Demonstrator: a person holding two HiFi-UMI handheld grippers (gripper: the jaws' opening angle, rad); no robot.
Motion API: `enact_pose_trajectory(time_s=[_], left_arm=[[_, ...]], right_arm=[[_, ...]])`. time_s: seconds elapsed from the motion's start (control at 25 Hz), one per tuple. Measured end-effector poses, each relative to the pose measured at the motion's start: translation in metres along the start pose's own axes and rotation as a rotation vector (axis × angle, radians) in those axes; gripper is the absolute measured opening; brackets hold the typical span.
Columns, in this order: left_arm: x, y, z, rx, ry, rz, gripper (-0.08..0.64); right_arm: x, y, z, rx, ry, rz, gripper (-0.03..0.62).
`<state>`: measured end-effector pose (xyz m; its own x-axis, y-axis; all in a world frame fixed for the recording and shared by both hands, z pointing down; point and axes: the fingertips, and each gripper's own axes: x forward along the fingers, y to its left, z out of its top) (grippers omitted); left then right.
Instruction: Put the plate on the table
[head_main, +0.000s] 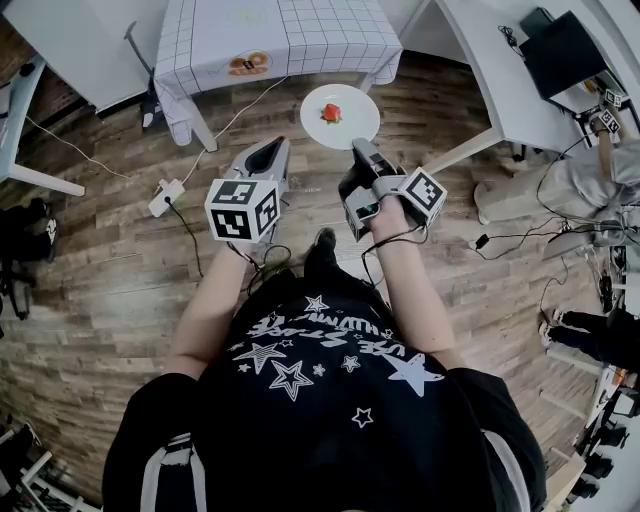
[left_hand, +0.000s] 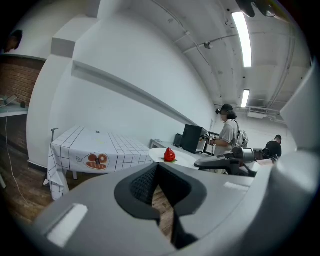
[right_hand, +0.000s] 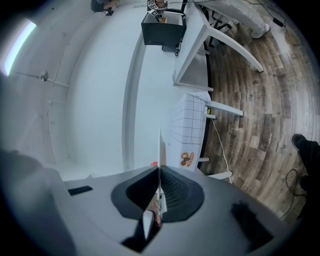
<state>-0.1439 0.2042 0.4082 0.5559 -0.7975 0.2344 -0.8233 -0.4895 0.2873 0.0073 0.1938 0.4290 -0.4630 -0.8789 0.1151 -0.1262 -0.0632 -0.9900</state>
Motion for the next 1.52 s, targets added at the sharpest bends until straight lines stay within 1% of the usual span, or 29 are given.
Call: enact_pose_trajectory(time_s=[0.16, 0.36, 0.56, 0.68, 0.8, 1.0, 1.28, 1.52], left_arm=[[0.000, 0.000, -0.001, -0.001, 0.005, -0.002, 0.009], [0.001, 0.001, -0.006, 0.000, 0.018, 0.008, 0.009], [0.006, 0.011, -0.011, -0.015, 0.033, 0.032, 0.009], [0.020, 0.017, -0.008, -0.013, 0.038, 0.046, 0.009], [0.041, 0.022, 0.000, 0.003, 0.039, 0.053, 0.009], [0.088, 0.039, 0.017, 0.011, 0.038, 0.074, 0.009], [0.164, 0.057, 0.052, 0.021, 0.026, 0.097, 0.009], [0.220, 0.061, 0.072, 0.018, 0.022, 0.118, 0.009]], right_arm=[[-0.001, -0.001, -0.001, 0.008, 0.001, -0.004, 0.020], [0.000, -0.006, 0.000, 0.010, 0.015, 0.012, 0.020], [0.010, -0.015, 0.012, 0.023, 0.013, -0.013, 0.020], [0.025, -0.017, 0.024, 0.008, 0.034, -0.003, 0.020], [0.044, -0.018, 0.042, 0.003, 0.047, 0.003, 0.020], [0.089, -0.017, 0.083, 0.004, 0.058, 0.010, 0.020], [0.150, 0.000, 0.146, -0.015, 0.079, 0.030, 0.020], [0.184, 0.002, 0.195, -0.035, 0.104, 0.028, 0.020]])
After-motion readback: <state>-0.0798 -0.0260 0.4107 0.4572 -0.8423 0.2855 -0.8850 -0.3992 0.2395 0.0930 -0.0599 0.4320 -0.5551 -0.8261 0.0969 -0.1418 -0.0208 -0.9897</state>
